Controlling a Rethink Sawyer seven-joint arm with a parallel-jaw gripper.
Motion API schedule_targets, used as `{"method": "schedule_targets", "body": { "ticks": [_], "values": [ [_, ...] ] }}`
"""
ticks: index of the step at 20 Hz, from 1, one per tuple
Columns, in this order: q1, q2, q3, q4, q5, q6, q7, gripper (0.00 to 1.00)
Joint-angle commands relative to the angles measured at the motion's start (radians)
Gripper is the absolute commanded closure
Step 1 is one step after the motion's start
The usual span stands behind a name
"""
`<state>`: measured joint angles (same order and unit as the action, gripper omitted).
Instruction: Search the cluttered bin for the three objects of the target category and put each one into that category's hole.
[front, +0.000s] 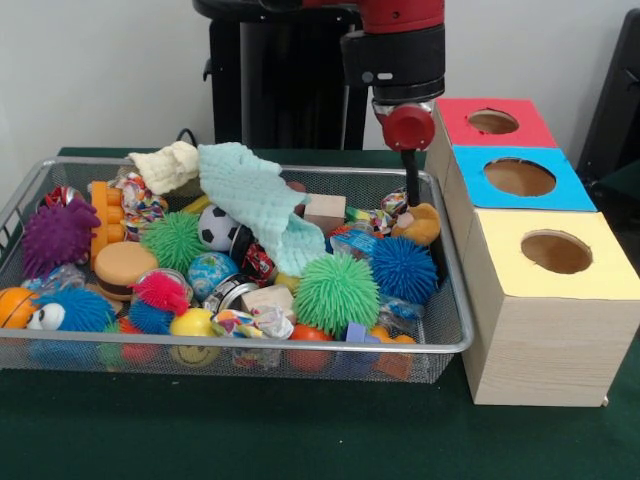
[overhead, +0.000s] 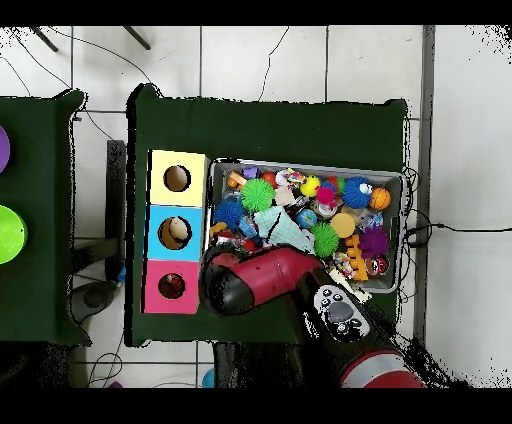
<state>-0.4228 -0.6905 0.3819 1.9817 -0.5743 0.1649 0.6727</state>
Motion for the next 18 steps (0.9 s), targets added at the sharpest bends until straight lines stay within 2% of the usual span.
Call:
{"method": "schedule_targets", "body": {
  "ticks": [1, 13, 18],
  "values": [
    [0.004, 0.033, 0.054, 0.002, 0.007, 0.064, 0.145, 0.00],
    [-0.050, 0.067, 0.117, -0.001, -0.010, -0.038, 0.154, 0.00],
    [-0.037, 0.070, 0.100, -0.008, -0.019, -0.033, 0.159, 0.00]
  ]
}}
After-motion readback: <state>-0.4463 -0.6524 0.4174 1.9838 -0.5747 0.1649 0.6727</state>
